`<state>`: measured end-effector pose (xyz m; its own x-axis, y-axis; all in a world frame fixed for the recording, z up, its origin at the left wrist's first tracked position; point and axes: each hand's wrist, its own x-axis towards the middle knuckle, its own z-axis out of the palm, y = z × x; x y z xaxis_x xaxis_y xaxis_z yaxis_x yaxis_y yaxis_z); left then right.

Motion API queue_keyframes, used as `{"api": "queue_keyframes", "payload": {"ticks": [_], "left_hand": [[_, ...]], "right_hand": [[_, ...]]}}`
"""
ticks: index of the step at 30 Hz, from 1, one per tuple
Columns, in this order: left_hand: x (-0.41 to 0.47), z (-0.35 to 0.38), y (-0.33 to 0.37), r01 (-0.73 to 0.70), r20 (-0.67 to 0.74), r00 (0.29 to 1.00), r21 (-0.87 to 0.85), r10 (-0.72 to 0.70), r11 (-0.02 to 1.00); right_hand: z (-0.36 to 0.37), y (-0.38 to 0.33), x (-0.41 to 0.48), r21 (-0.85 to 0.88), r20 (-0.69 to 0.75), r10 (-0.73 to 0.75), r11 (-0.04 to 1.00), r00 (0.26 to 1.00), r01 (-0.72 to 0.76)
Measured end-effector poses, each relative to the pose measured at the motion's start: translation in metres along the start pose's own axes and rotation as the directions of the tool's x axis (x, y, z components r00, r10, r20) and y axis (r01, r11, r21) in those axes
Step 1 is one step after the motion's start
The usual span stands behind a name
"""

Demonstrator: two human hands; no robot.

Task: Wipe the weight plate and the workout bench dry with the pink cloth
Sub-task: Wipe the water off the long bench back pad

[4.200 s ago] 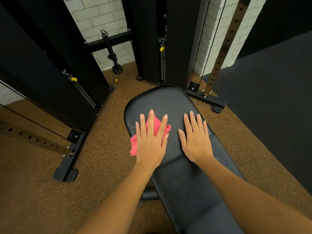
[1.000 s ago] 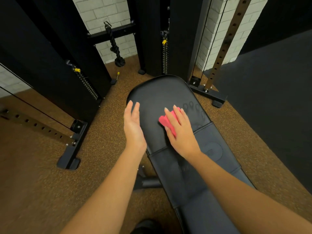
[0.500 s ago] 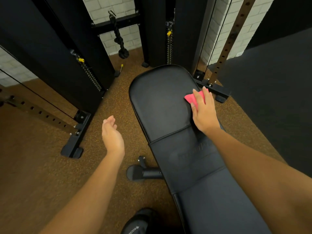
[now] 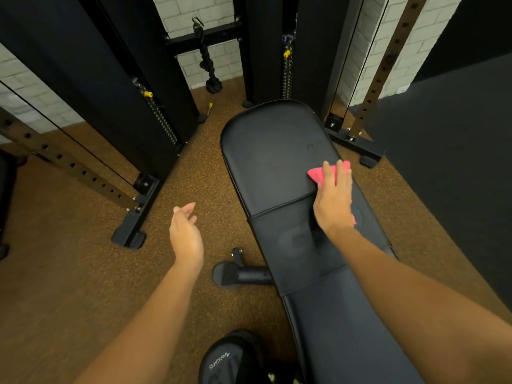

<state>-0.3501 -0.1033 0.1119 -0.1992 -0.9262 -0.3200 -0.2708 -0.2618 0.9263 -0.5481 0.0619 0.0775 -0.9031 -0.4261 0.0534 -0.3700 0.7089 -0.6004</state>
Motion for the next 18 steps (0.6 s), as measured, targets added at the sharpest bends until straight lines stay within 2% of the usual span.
{"api": "queue_keyframes", "payload": {"ticks": [4, 7, 9, 11, 14, 16, 18], "left_hand": [[-0.018, 0.016, 0.0, 0.004, 0.037, 0.999, 0.016, -0.005, 1.0], [-0.032, 0.024, 0.003, -0.029, 0.08, 0.996, 0.034, 0.026, 0.999], [-0.042, 0.026, 0.006, -0.04, 0.095, 0.995, 0.038, 0.036, 0.998], [-0.05, 0.023, 0.01, -0.041, 0.104, 0.994, 0.046, 0.036, 0.998], [-0.059, 0.011, 0.019, -0.038, 0.127, 0.991, 0.055, 0.031, 0.998], [-0.069, 0.003, 0.026, -0.027, 0.151, 0.988, 0.056, 0.018, 0.998], [-0.082, -0.005, 0.034, 0.001, 0.201, 0.98, 0.057, -0.013, 0.998]], "right_hand": [[0.007, -0.017, -0.03, -0.017, 0.118, -0.2, 0.979, 0.973, 0.203], [0.015, -0.04, -0.063, 0.029, 0.243, -0.384, 0.921, 0.891, 0.389], [0.013, -0.052, -0.079, 0.13, 0.29, -0.409, 0.912, 0.865, 0.388], [0.002, -0.059, -0.088, 0.322, 0.268, -0.373, 0.904, 0.888, 0.282], [-0.022, -0.067, -0.095, 0.508, 0.336, -0.146, 0.86, 0.931, -0.048], [-0.034, -0.07, -0.101, 0.618, 0.388, 0.026, 0.734, 0.921, -0.281], [-0.047, -0.077, -0.108, 0.721, 0.49, 0.125, 0.498, 0.863, -0.481]]}}
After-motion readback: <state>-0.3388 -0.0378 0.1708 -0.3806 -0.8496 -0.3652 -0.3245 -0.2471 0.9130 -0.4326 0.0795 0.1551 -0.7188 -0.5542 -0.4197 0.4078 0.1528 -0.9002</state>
